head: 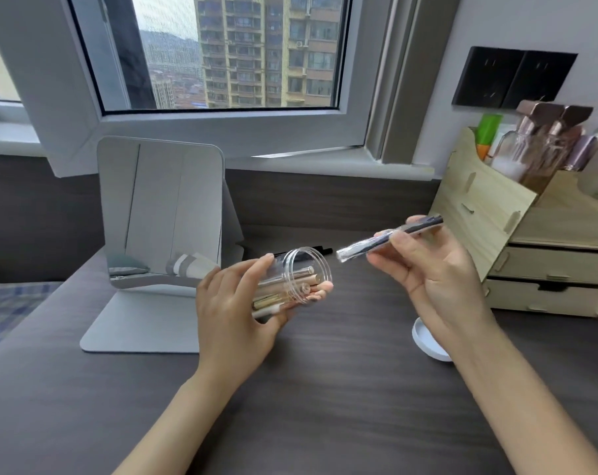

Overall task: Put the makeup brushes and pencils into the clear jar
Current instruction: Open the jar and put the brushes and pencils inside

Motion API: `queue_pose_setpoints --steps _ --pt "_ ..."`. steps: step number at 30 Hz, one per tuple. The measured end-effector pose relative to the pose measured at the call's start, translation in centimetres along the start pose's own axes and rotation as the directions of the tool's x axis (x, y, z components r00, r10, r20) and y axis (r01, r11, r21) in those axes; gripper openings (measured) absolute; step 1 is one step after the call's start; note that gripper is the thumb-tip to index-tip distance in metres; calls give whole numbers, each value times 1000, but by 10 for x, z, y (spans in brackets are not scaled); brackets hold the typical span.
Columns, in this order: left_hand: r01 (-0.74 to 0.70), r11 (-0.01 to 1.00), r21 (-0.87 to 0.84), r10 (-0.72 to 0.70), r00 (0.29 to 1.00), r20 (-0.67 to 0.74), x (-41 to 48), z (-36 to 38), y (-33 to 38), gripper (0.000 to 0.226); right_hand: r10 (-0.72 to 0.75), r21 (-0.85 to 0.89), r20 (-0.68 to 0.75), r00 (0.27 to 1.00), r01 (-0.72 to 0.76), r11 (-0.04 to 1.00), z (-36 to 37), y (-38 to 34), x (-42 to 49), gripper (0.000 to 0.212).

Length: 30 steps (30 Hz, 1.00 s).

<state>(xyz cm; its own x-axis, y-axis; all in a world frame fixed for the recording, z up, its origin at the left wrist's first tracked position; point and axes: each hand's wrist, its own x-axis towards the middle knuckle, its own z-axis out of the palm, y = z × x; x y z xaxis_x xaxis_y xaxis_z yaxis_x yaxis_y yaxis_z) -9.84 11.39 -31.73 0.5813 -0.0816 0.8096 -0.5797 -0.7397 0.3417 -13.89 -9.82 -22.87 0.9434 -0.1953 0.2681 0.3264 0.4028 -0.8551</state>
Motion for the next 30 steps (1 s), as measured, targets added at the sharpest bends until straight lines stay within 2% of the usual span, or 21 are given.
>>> queue_pose_setpoints --steps 2,5,6,8,10,11,14,16,18,19,20,21,22,23,24,25,28,29,30 --pt "-12 1000 -15 12 1000 5 -2 -2 3 68 -139 -141 -43 989 131 981 11 4 -9 42" --pt "-15 1000 -27 15 1000 14 -2 -4 5 67 -320 -413 42 946 308 857 27 16 -19 49" --pt "-10 1000 -28 10 1000 14 -2 -5 5 67 -371 -518 85 925 359 777 29 23 -21 45" --pt "5 1000 -29 -5 1000 15 -3 -5 4 69 -463 -722 195 865 446 529 32 36 -20 30" --pt "17 999 -28 -16 1000 17 -3 -5 3 70 -525 -820 312 792 504 272 32 46 -18 21" --pt "21 999 -26 -21 1000 15 -3 -5 3 70 -541 -836 354 763 518 182 31 51 -16 23" --pt "37 999 -26 -37 999 4 -3 -5 2 70 -549 -853 435 713 522 2 26 62 -12 30" --pt "31 999 -8 -31 1000 -1 -3 -6 1 69 -526 -864 472 707 489 -118 23 68 -9 31" --pt "15 999 28 -15 1000 -5 -3 -6 -2 69 -467 -855 501 729 501 -136 20 73 -7 32" --pt "12 999 48 -11 1000 -9 -3 -7 -4 69 -427 -852 498 755 519 -76 19 74 -7 34" --pt "13 998 65 -12 1000 -15 -3 -8 -6 69 -382 -850 470 796 525 50 18 73 -7 35" --pt "18 997 76 -17 1000 -21 -2 -9 -7 70 -322 -835 412 852 495 242 18 71 -6 35" --pt "28 996 81 -26 999 -28 -1 -10 -9 70 -259 -788 324 910 412 458 17 69 -4 33" --pt "42 996 79 -39 999 -37 0 -11 -9 70 -209 -731 222 952 305 610 14 67 1 30" --pt "62 996 70 -59 997 -47 1 -12 -10 70 -188 -713 116 975 214 668 10 68 9 28" --pt "88 995 53 -86 995 -55 2 -13 -10 71 -193 -772 45 980 156 616 4 71 21 26" --pt "169 985 -40 -171 983 -73 5 -15 -10 73 -90 -982 20 996 37 185 -13 91 63 27" --pt "189 980 -68 -194 978 -76 5 -15 -10 73 -39 -996 29 999 32 78 -15 98 75 30" --pt "207 974 -87 -214 974 -79 5 -15 -10 74 2 -999 38 999 38 14 -17 106 87 32"
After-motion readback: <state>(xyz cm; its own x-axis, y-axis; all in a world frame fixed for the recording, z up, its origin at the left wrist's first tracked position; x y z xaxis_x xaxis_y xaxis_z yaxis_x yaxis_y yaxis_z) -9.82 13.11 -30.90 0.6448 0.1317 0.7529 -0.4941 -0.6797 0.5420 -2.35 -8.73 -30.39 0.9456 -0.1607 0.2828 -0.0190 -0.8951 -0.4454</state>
